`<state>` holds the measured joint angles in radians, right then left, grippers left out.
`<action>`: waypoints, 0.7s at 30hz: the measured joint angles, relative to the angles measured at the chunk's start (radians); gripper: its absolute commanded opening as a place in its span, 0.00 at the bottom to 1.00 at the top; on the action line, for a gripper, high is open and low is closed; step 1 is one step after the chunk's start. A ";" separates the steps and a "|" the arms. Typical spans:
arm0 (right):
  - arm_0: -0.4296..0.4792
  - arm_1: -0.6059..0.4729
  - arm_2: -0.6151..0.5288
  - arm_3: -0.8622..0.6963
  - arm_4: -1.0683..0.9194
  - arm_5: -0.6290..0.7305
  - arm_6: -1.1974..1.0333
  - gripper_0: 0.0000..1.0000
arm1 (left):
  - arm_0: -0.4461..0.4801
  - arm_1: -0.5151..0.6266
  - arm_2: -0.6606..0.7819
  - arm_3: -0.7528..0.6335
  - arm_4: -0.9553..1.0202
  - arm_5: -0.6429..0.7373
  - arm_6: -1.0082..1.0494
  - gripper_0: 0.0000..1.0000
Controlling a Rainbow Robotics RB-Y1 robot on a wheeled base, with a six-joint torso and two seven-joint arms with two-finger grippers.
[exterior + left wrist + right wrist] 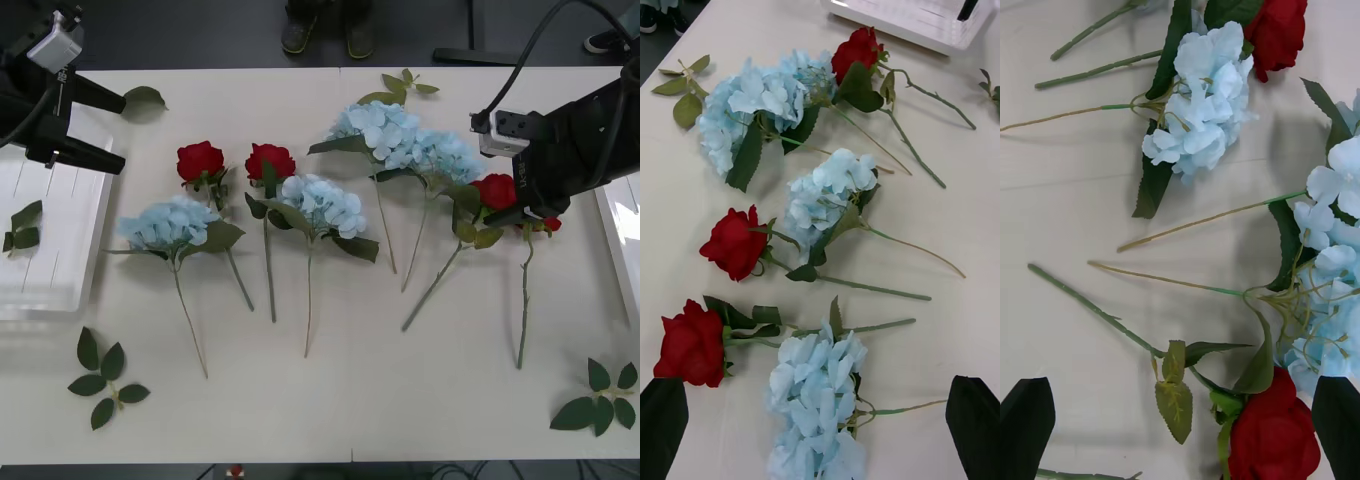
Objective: Place the red flowers into the right box and the blue flowers into the left box. If a person shows an open palm, hand one flower to the person first, then continue sorting.
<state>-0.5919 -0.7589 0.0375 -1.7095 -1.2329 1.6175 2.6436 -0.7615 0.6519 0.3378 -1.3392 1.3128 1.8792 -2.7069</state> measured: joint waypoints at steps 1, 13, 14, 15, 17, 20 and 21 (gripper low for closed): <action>0.000 0.000 0.000 0.000 0.000 0.000 0.000 1.00 | 0.000 0.000 0.000 0.000 0.000 0.000 0.000 1.00; 0.000 0.000 0.000 0.000 0.000 0.000 0.000 1.00 | 0.000 0.000 0.000 0.000 0.000 0.000 0.000 1.00; 0.000 0.000 0.000 0.000 0.000 0.000 0.000 1.00 | 0.000 0.000 0.000 0.000 0.000 0.000 0.000 1.00; 0.000 0.000 0.000 0.000 0.000 0.000 0.000 1.00 | 0.000 0.000 0.000 0.000 0.000 0.000 0.000 1.00; 0.000 0.000 0.000 0.000 0.000 0.000 0.000 1.00 | 0.000 0.000 0.000 0.000 0.000 0.000 0.000 1.00; 0.000 0.000 0.000 0.000 0.000 0.000 0.000 1.00 | 0.000 0.000 0.000 0.000 0.000 0.000 0.000 1.00; 0.000 0.000 0.000 0.000 0.000 0.000 0.000 1.00 | 0.000 0.000 0.000 0.000 0.000 0.000 0.000 1.00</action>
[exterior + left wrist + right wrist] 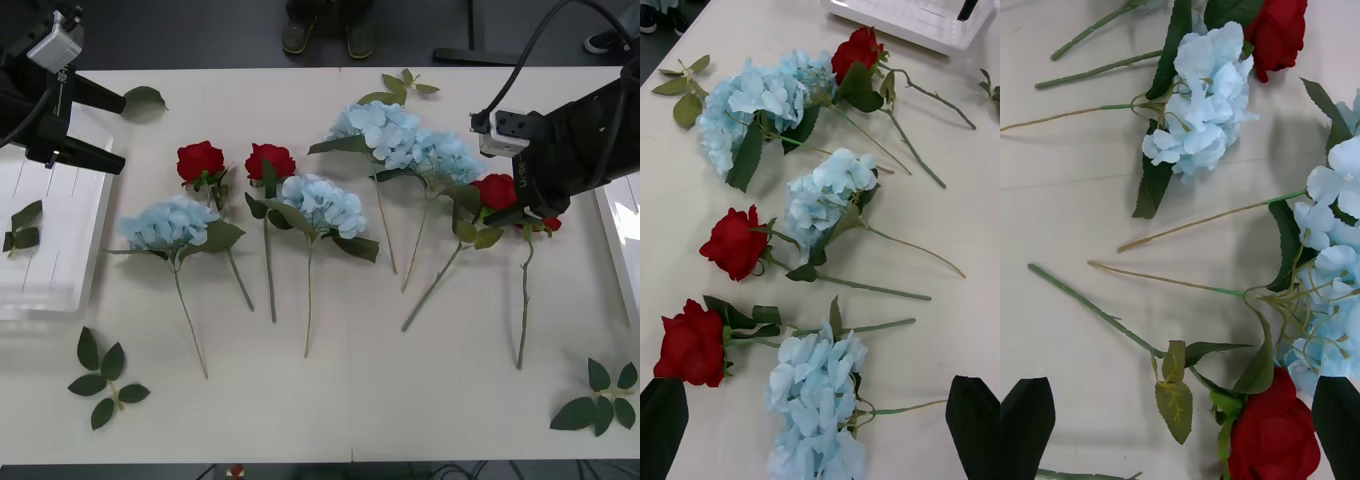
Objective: Place the red flowers into the right box and the blue flowers into the left box. If a person shows an open palm, hand one flower to the person first, then continue sorting.
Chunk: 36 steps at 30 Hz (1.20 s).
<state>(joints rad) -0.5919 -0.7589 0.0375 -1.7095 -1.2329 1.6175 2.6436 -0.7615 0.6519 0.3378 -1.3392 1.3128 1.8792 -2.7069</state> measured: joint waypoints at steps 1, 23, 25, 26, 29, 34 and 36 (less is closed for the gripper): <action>0.000 0.000 0.000 0.000 0.000 0.000 0.000 1.00 | 0.000 0.000 0.000 0.000 0.000 0.000 0.000 1.00; 0.003 0.001 0.001 0.001 0.000 0.000 0.000 1.00 | 0.000 0.000 0.000 0.000 0.000 0.000 0.000 1.00; 0.037 0.012 0.014 0.003 0.000 0.000 0.000 1.00 | 0.000 0.000 0.000 0.000 0.000 0.000 0.000 1.00; 0.059 0.021 0.022 0.004 0.000 -0.002 0.000 1.00 | 0.000 0.000 0.000 0.000 0.000 0.000 0.000 1.00; 0.107 0.038 0.038 0.007 -0.001 -0.039 0.000 1.00 | 0.000 0.000 0.000 0.000 0.000 0.000 0.000 1.00; 0.110 0.005 0.039 0.015 -0.043 -0.077 -0.055 1.00 | 0.000 0.004 -0.003 0.000 0.000 0.000 0.000 1.00; 0.096 -0.039 0.040 0.017 -0.092 -0.086 -0.175 1.00 | 0.000 0.017 -0.015 0.000 0.005 0.000 0.000 1.00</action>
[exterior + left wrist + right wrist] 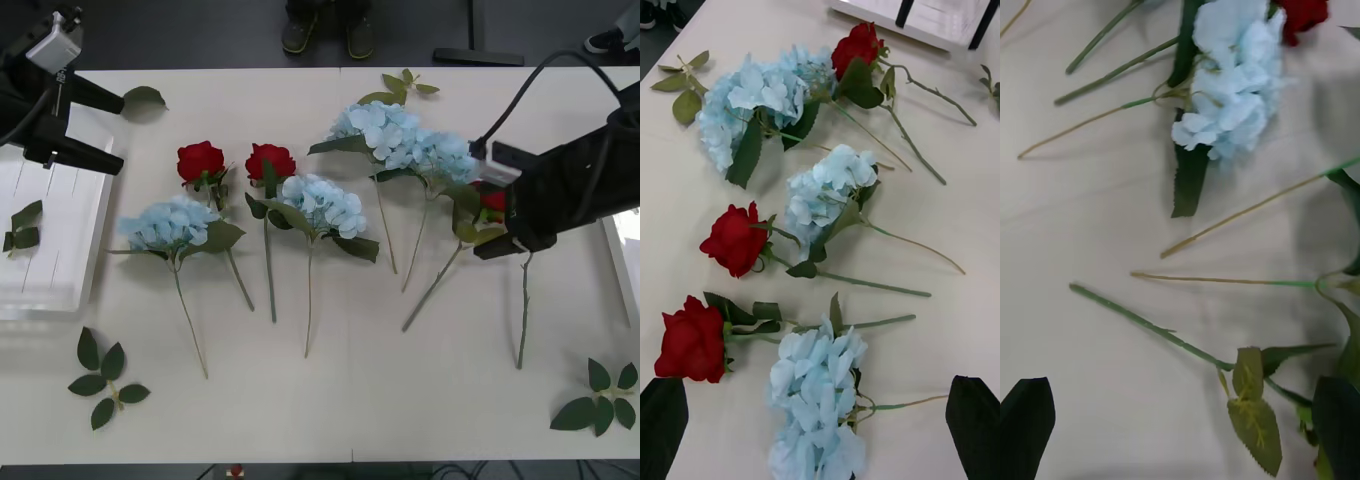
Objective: Place the red flowers into the right box and the blue flowers into the left box. If a person shows an open palm, hand one flower to the person first, then continue sorting.
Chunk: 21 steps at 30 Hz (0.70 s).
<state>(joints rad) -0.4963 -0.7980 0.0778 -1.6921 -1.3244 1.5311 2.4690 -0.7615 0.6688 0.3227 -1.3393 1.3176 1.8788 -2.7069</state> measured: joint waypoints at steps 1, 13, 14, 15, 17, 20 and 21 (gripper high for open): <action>-0.010 -0.029 0.002 0.002 -0.025 -0.003 -0.082 1.00 | 0.000 0.012 -0.011 0.000 0.011 0.000 0.000 1.00; -0.131 -0.353 0.153 0.075 -0.170 -0.103 -1.105 1.00 | 0.000 0.155 -0.180 -0.159 0.039 -0.016 0.242 1.00; -0.140 -0.367 0.169 0.083 -0.173 -0.103 -1.174 1.00 | 0.000 0.160 -0.187 -0.183 0.037 -0.013 0.369 1.00; -0.150 -0.382 0.189 0.094 -0.182 -0.103 -1.211 1.00 | 0.000 0.165 -0.196 -0.204 0.037 -0.013 0.488 1.00; -0.167 -0.403 0.229 0.121 -0.210 -0.104 -1.217 1.00 | 0.000 0.171 -0.211 -0.231 0.037 -0.013 0.608 1.00; -0.178 -0.409 0.271 0.157 -0.214 -0.130 -1.236 1.00 | 0.000 0.171 -0.217 -0.237 0.037 -0.013 0.484 1.00; -0.177 -0.407 0.279 0.166 -0.208 -0.141 -1.266 1.00 | 0.000 0.171 -0.217 -0.237 0.037 -0.013 0.432 1.00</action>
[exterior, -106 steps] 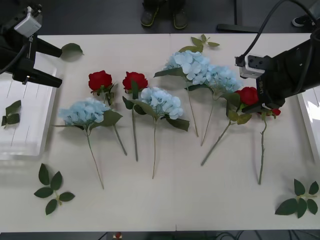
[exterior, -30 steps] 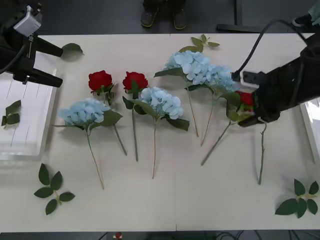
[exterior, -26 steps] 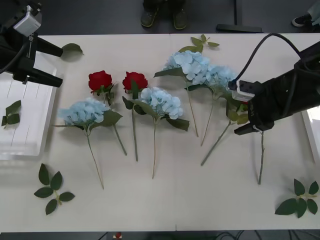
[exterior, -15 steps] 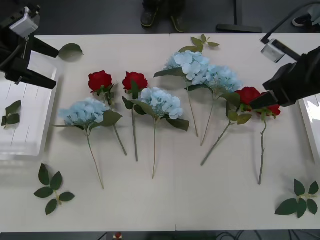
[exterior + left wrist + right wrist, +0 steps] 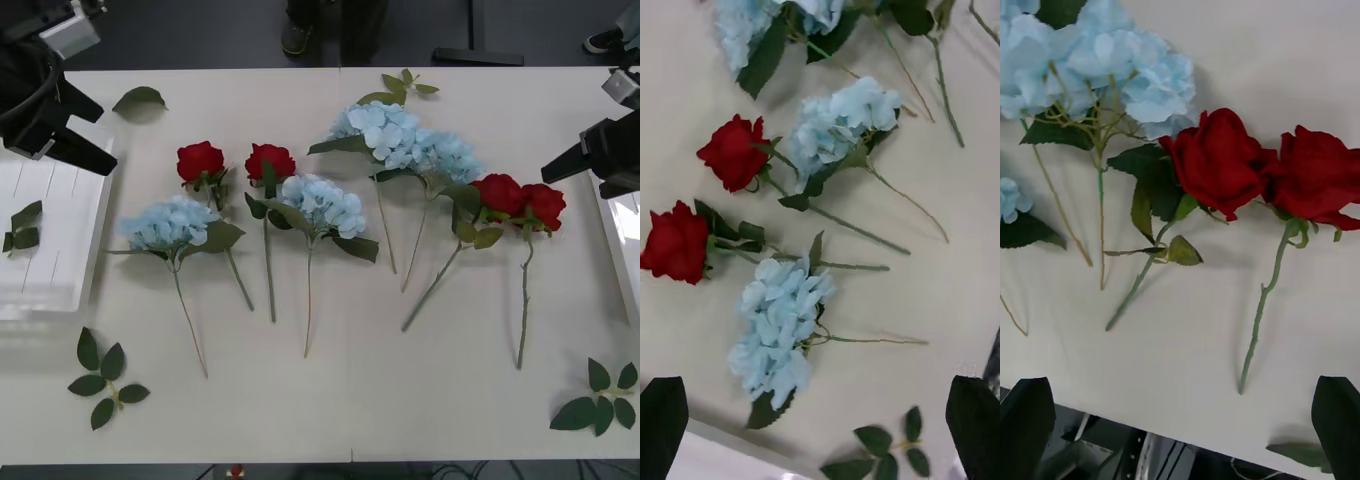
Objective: Place the red flowers into the right box and the blue flowers into the left box. If a person shows an open palm, hand one flower to the person first, then continue sorting.
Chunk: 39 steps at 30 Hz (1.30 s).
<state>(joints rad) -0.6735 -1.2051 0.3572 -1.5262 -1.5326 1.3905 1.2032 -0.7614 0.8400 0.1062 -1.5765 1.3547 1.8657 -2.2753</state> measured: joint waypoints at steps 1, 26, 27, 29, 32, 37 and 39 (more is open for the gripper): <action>0.000 0.002 0.009 0.008 0.010 -0.008 -0.037 1.00 | 0.000 0.000 0.000 0.000 0.000 0.000 -0.022 1.00; 0.060 0.237 0.275 0.172 0.533 -0.246 -0.209 1.00 | 0.067 0.001 0.000 0.002 0.008 -0.008 0.058 1.00; 0.061 0.240 0.290 0.172 0.545 -0.247 -0.209 1.00 | 0.067 0.001 0.000 0.002 0.008 -0.008 0.058 1.00; 0.065 0.245 0.310 0.172 0.549 -0.267 -0.209 1.00 | 0.067 0.001 0.000 0.002 0.008 -0.008 0.058 1.00; 0.082 0.255 0.313 0.172 0.549 -0.282 -0.209 1.00 | 0.067 0.001 0.000 0.002 0.008 -0.008 0.058 1.00; 0.098 0.279 0.300 0.172 0.561 -0.275 -0.209 0.96 | 0.067 0.001 0.000 0.001 0.008 -0.008 0.059 1.00; 0.098 0.288 0.302 0.172 0.566 -0.275 -0.209 0.47 | 0.067 0.001 0.000 0.001 0.008 -0.008 0.059 1.00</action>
<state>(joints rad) -0.5751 -0.9175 0.6588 -1.3545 -0.9665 1.1154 0.9938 -0.6946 0.8406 0.1063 -1.5750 1.3627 1.8576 -2.2167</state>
